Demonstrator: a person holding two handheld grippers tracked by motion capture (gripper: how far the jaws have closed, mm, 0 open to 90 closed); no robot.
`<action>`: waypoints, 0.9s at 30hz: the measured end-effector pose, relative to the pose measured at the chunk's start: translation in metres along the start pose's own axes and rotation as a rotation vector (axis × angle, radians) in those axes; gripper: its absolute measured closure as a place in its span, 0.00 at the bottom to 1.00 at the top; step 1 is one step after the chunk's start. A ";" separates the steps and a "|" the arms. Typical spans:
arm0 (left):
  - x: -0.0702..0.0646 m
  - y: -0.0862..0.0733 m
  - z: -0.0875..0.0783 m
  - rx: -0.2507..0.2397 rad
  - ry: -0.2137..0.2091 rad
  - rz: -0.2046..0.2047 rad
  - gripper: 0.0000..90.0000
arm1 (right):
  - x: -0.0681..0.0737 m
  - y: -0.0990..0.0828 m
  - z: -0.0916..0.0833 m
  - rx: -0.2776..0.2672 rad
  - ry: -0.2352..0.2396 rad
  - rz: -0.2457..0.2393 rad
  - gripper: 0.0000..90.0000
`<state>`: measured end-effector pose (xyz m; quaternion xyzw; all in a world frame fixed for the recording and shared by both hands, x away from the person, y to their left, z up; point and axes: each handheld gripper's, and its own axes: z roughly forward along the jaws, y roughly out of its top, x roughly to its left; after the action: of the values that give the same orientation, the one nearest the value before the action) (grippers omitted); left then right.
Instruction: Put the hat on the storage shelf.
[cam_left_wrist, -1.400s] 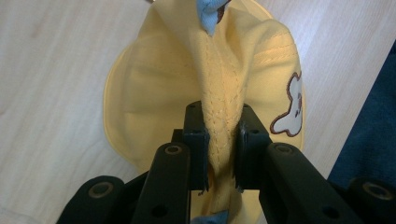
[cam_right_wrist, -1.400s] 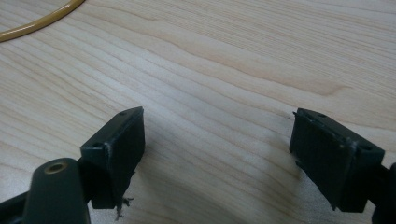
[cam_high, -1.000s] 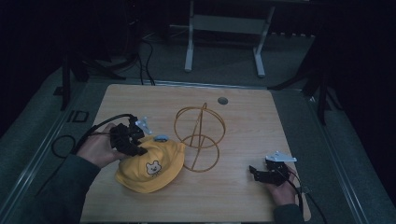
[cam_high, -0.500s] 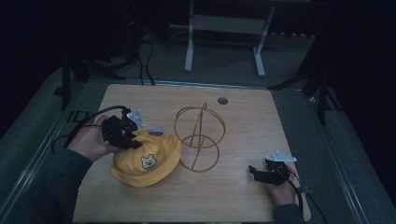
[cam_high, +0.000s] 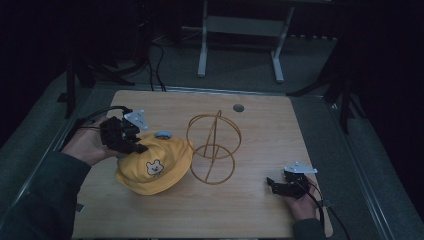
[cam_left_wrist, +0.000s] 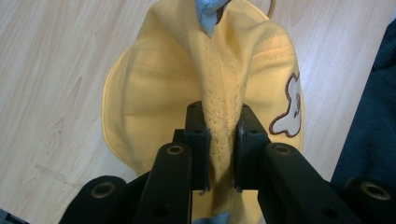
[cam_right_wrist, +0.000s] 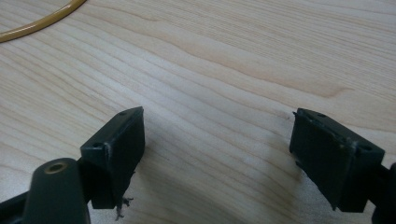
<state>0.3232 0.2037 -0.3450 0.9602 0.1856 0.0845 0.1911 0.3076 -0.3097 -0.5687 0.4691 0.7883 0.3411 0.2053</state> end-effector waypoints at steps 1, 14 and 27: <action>0.000 0.000 -0.001 -0.007 0.002 -0.001 0.88 | 0.000 0.000 0.000 0.000 0.000 0.000 0.20; 0.008 -0.007 -0.015 -0.072 0.007 -0.016 0.88 | 0.000 0.000 0.000 -0.001 0.000 0.000 0.20; 0.020 -0.015 -0.028 -0.120 0.029 -0.036 0.87 | 0.000 0.000 0.000 0.000 0.000 0.000 0.20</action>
<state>0.3303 0.2342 -0.3232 0.9421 0.2003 0.1060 0.2470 0.3076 -0.3097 -0.5687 0.4690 0.7883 0.3412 0.2053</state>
